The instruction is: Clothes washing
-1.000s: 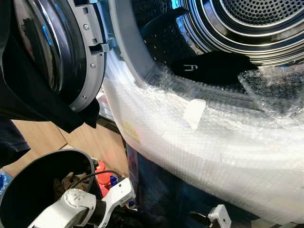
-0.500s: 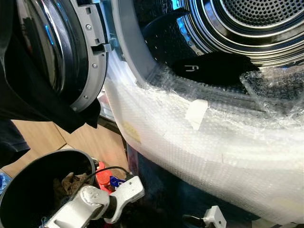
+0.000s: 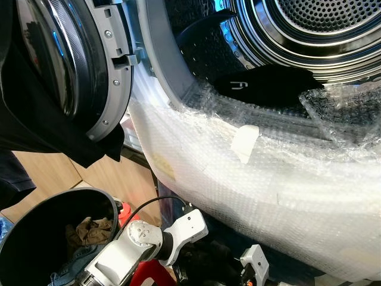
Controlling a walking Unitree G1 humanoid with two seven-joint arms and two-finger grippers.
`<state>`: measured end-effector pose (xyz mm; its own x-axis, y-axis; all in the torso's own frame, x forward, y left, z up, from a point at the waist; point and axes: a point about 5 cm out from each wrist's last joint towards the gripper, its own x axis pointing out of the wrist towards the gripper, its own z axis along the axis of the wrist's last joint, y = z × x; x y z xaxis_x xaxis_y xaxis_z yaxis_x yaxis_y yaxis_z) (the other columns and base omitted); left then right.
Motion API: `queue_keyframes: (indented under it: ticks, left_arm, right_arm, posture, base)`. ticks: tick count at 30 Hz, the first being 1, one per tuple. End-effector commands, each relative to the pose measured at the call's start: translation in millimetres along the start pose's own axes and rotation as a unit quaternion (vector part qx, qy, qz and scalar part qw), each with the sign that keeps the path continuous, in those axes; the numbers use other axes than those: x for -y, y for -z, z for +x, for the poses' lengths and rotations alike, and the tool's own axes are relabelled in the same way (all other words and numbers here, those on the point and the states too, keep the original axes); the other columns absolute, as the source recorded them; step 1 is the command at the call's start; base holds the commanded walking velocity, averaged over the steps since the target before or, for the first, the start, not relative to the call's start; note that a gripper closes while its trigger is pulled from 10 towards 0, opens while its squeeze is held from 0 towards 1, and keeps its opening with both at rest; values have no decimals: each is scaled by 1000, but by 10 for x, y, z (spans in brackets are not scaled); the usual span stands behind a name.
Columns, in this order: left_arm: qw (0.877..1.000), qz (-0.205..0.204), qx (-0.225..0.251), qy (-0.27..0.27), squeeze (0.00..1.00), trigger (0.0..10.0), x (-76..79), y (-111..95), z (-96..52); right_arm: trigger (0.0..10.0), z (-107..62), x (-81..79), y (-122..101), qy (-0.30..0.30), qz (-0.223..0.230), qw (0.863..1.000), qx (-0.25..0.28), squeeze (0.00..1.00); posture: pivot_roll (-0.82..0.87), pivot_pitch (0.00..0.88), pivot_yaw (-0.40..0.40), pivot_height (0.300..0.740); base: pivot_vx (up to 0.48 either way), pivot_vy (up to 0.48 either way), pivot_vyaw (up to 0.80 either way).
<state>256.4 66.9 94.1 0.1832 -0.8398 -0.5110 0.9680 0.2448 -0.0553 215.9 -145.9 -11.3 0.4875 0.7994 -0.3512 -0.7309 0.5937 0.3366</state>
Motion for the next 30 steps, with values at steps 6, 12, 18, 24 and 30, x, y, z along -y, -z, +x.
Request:
queue_keyframes:
  ticks: [6, 12, 18, 24, 30]
  left_arm:
    - [996, 58, 71, -9, 0, 0, -89, -460, 53]
    - [994, 64, 86, -20, 0, 0, -106, -523, -12]
    - [992, 61, 107, -18, 0, 0, -113, -602, -35]
    - [990, 51, 134, -21, 0, 0, -114, -675, -29]
    - [989, 45, 142, -7, 0, 0, -63, -695, -25]
  right_arm:
    - [10000, 55, -19, 58, 12, 39, 999, 17, 0]
    - [10000, 47, -77, 146, -7, 60, 998, 9, 0]
    - [10000, 58, -56, 156, 2, 64, 998, 9, 0]
    - [10000, 95, -87, 221, 11, 73, 997, 5, 0]
    - [10000, 142, -128, 288, 29, 100, 994, 17, 0]
  posture:
    - [160, 0, 63, 740]
    - [163, 0, 63, 740]
    - [168, 0, 64, 740]
    - [177, 0, 65, 740]
    - [170, 0, 72, 740]
  base:
    - [0, 0, 0]
    - [0, 0, 0]
    - [0, 0, 0]
    - [0, 0, 0]
    - [0, 0, 0]
